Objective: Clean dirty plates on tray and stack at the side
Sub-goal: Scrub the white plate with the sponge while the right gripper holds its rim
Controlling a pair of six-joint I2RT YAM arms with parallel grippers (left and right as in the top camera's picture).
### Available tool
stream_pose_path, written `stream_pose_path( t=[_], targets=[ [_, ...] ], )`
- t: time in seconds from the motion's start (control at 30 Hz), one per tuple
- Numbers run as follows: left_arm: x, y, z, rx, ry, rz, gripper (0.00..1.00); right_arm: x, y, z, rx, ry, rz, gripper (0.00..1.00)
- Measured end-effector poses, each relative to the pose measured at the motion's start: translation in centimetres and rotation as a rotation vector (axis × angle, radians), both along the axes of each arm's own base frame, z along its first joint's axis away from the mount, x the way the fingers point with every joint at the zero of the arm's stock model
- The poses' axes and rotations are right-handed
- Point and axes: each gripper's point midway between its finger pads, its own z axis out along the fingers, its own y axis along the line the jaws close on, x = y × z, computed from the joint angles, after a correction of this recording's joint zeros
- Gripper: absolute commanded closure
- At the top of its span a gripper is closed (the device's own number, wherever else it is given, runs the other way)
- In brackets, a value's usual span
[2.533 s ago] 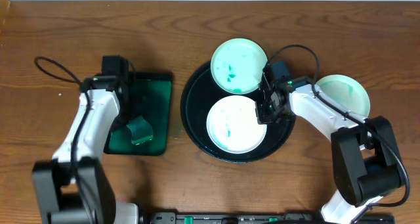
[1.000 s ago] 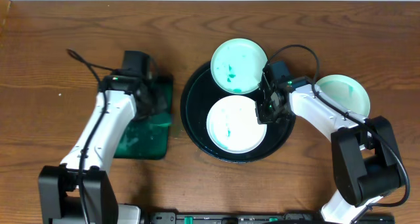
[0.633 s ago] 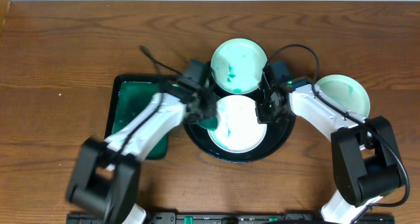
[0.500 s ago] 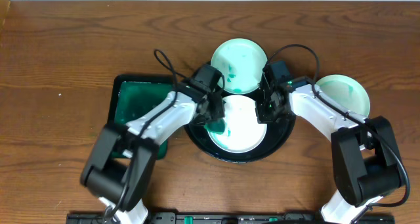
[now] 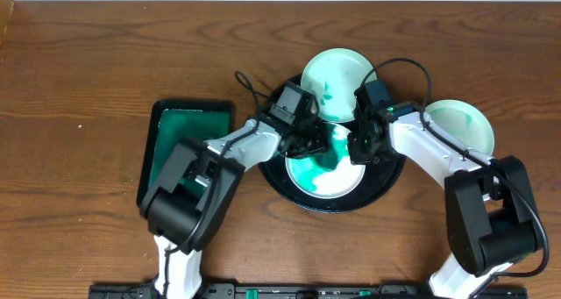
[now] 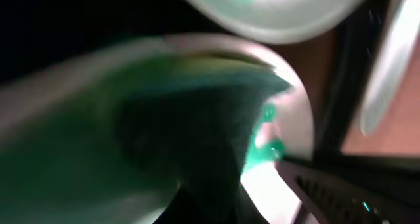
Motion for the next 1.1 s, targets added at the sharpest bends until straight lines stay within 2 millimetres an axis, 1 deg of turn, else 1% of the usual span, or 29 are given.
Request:
stream_pose_path(
  t=[0.13, 0.33, 0.47, 0.5, 0.6, 0.77, 0.83, 0.9, 1.1],
  targets=[
    [-1.9, -1.5, 0.0, -0.054, 0.048, -0.073, 0.93, 0.0, 0.0, 0.0, 0.0, -0.002, -0.002, 0.99],
    [-3.9, -1.8, 0.0, -0.068, 0.116, -0.12, 0.93, 0.1, 0.0, 0.0, 0.0, -0.004, -0.002, 0.99],
    [-5.4, -0.9, -0.1, -0.026, 0.199, -0.123, 0.93, 0.1, 0.0, 0.0, 0.0, -0.005, -0.002, 0.99],
    [-5.6, -0.4, -0.1, 0.005, 0.215, -0.111, 0.93, 0.1, 0.0, 0.0, 0.0, -0.005, -0.002, 0.99],
    [-6.3, 2.3, -0.1, 0.157, 0.237, -0.046, 0.93, 0.1, 0.0, 0.0, 0.001, -0.006, -0.002, 0.99],
    [-5.0, 6.4, 0.1, 0.385, 0.132, 0.075, 0.93, 0.2, 0.0, 0.0, 0.001, -0.007, -0.002, 0.99],
    [-4.1, 7.4, 0.1, 0.443, 0.072, 0.103, 0.93, 0.2, 0.0, 0.0, 0.001, -0.008, -0.002, 0.99],
    [-3.3, 7.9, 0.1, 0.47, 0.023, 0.103, 0.93, 0.2, 0.1, 0.0, 0.002, -0.008, -0.002, 0.99],
    [-2.2, 8.2, 0.1, 0.514, -0.076, 0.075, 0.93, 0.1, 0.3, 0.0, 0.015, -0.004, 0.001, 0.99]
  ],
)
